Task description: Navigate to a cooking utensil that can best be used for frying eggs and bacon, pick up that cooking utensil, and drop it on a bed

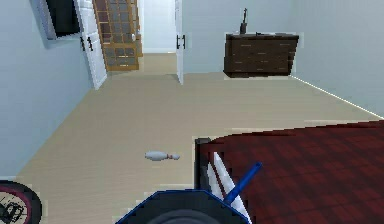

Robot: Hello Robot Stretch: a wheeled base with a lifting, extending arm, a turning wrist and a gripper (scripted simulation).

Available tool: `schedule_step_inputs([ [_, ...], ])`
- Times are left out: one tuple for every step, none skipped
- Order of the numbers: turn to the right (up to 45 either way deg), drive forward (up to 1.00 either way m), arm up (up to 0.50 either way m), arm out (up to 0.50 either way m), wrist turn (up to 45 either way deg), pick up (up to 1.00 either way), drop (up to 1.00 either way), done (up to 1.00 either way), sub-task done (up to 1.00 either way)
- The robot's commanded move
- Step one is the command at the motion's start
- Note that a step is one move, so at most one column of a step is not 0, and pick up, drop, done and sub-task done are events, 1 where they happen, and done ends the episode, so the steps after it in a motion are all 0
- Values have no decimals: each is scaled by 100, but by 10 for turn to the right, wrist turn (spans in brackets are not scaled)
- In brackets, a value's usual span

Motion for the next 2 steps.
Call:
schedule_step_inputs([
  [0, 0, 0, 48, 0, 0, 0, 0, 0],
  [0, 0, 0, 0, 450, 0, 0, 0, 0],
])
